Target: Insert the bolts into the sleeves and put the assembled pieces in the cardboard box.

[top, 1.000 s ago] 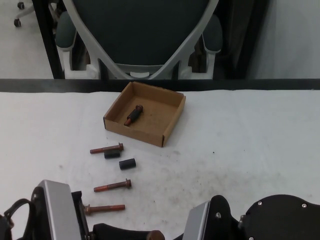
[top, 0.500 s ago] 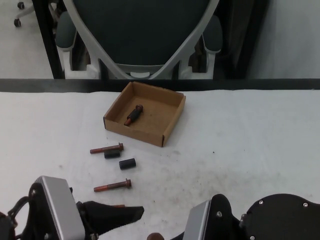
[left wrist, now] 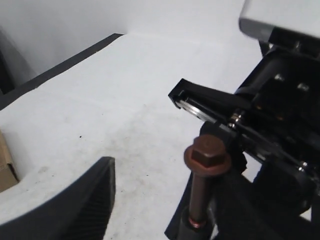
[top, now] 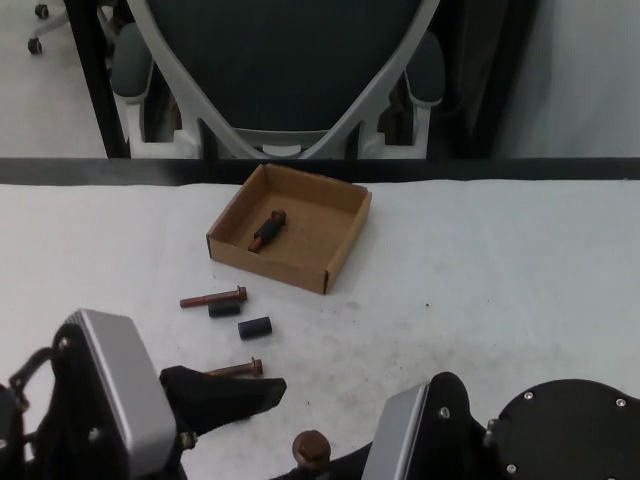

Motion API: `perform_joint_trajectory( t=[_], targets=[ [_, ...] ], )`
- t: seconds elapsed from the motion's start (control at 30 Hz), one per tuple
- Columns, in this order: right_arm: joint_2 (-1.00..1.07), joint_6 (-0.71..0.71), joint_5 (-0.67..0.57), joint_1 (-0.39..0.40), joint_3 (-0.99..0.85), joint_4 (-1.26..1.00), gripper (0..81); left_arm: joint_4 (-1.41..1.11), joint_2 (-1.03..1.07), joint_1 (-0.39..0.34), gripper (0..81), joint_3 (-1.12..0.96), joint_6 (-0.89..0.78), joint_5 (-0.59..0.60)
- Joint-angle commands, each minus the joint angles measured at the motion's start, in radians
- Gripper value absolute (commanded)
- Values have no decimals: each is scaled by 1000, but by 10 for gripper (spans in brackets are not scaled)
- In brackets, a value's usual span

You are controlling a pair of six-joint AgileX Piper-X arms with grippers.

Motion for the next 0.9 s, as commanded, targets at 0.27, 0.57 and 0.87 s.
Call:
perform_joint_trajectory(
  t=[0.27,0.57,0.87],
  targets=[
    [-5,-29,48,-21,-9,-3,2,93,-75,1,529,-20,-131,265],
    [-5,-21,48,-24,-9,-3,2,106,-75,1,529,-20,-129,175],
    [-5,11,48,-102,-100,174,2,157,-75,1,354,-20,-72,-153]
  ],
)
